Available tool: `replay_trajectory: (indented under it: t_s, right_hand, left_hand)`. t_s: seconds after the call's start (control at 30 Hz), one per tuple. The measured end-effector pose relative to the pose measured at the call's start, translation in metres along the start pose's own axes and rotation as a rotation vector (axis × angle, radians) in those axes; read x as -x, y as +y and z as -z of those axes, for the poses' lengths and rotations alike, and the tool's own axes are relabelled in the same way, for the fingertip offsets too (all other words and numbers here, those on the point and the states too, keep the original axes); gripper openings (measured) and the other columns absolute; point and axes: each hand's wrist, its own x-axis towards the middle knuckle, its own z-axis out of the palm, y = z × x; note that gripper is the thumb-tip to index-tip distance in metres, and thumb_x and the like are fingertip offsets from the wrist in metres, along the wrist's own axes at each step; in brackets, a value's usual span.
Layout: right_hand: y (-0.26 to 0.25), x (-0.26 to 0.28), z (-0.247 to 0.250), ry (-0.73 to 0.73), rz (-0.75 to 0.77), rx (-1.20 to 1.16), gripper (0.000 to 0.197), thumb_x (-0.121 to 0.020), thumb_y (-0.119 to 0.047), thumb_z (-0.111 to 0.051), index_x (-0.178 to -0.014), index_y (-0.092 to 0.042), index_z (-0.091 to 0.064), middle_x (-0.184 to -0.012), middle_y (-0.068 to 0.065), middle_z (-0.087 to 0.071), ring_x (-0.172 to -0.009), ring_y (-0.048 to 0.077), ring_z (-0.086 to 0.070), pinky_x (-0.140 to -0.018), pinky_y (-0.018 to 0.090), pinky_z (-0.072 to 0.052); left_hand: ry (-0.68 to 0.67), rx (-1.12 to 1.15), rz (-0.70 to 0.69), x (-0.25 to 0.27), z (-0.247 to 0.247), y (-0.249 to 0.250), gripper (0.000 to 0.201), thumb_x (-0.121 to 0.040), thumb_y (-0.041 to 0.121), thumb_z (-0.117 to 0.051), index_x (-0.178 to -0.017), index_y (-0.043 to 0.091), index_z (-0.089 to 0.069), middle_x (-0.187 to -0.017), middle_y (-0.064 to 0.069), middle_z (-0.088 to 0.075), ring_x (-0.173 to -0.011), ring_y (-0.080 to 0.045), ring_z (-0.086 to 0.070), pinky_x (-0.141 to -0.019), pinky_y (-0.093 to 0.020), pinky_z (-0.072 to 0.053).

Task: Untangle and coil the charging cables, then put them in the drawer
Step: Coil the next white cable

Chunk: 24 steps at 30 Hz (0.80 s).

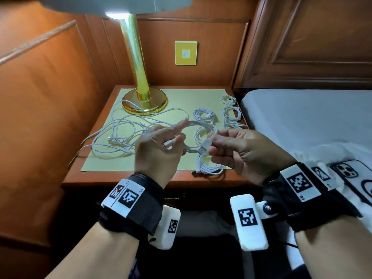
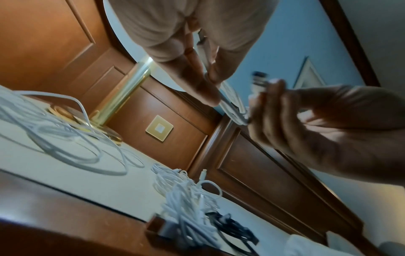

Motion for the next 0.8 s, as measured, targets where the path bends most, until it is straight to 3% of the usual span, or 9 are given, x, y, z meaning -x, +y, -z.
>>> replay_trajectory:
  t_s: [0.1,0.2,0.3,0.43,0.53,0.6,0.8]
  right_hand:
    - [0.003,-0.003,-0.006,0.128,0.088,0.074,0.013,-0.086,-0.017,-0.072,-0.093,-0.007,-0.069,-0.075,0.006,-0.069,-0.061,0.010,-0.065,-0.053,0.023,-0.055]
    - [0.008,-0.005,-0.007,0.319,0.273,0.380,0.010,-0.084,-0.023,-0.079,-0.085,-0.014,-0.074,-0.065,-0.007,-0.067,-0.055,0.004,-0.058,-0.051,0.024,-0.051]
    - [0.012,-0.006,-0.010,0.453,0.397,0.587,0.015,-0.080,-0.030,-0.082,-0.080,-0.020,-0.072,-0.074,-0.004,-0.072,-0.068,0.011,-0.067,-0.063,0.029,-0.057]
    - [0.015,-0.013,-0.011,0.539,0.369,0.651,0.029,-0.081,-0.027,-0.080,-0.089,-0.028,-0.052,-0.093,-0.005,-0.064,-0.078,0.019,-0.068,-0.071,0.032,-0.056]
    - [0.015,-0.016,-0.009,0.387,0.273,0.420,0.036,-0.084,-0.015,-0.075,-0.110,-0.028,-0.053,-0.106,-0.004,-0.066,-0.096,0.020,-0.069,-0.073,0.034,-0.057]
    - [0.013,-0.017,-0.005,0.243,0.255,0.318,0.037,-0.085,-0.012,-0.071,-0.118,-0.022,-0.058,-0.102,0.002,-0.075,-0.099,0.022,-0.071,-0.074,0.034,-0.055]
    - [0.009,-0.013,0.008,-0.007,0.248,0.395,0.028,-0.085,-0.028,-0.069,-0.111,-0.020,-0.074,-0.100,0.004,-0.076,-0.100,0.018,-0.070,-0.084,0.038,-0.053]
  left_hand:
    - [-0.022,0.119,0.032,0.006,-0.008,0.006,0.034,-0.090,-0.001,-0.070,-0.116,0.020,-0.074,-0.095,-0.015,-0.066,-0.075,-0.020,-0.072,-0.067,-0.037,-0.064]
    - [-0.043,0.260,0.097,0.008,-0.012,0.013,0.036,-0.088,-0.008,-0.069,-0.112,0.019,-0.073,-0.093,-0.030,-0.063,-0.068,-0.017,-0.070,-0.065,-0.029,-0.062]
    - [-0.059,0.343,0.131,0.007,-0.012,0.018,0.038,-0.088,-0.009,-0.067,-0.114,0.019,-0.071,-0.084,-0.022,-0.058,-0.063,-0.011,-0.068,-0.065,-0.028,-0.061]
    - [-0.077,0.384,0.161,0.007,-0.012,0.019,0.036,-0.089,-0.007,-0.067,-0.110,0.022,-0.072,-0.084,-0.016,-0.055,-0.066,-0.013,-0.069,-0.068,-0.032,-0.062]
    - [-0.072,0.400,0.178,0.007,-0.012,0.019,0.036,-0.088,-0.007,-0.067,-0.108,0.022,-0.073,-0.083,-0.013,-0.056,-0.067,-0.014,-0.070,-0.067,-0.032,-0.062]
    - [-0.061,0.418,0.200,0.005,-0.011,0.019,0.036,-0.089,-0.009,-0.066,-0.108,0.020,-0.073,-0.084,-0.013,-0.058,-0.069,-0.014,-0.070,-0.066,-0.031,-0.061]
    - [-0.042,0.473,0.294,0.001,-0.006,0.018,0.022,-0.089,-0.003,-0.068,-0.106,0.010,-0.073,-0.087,-0.015,-0.071,-0.069,-0.014,-0.071,-0.062,-0.027,-0.059]
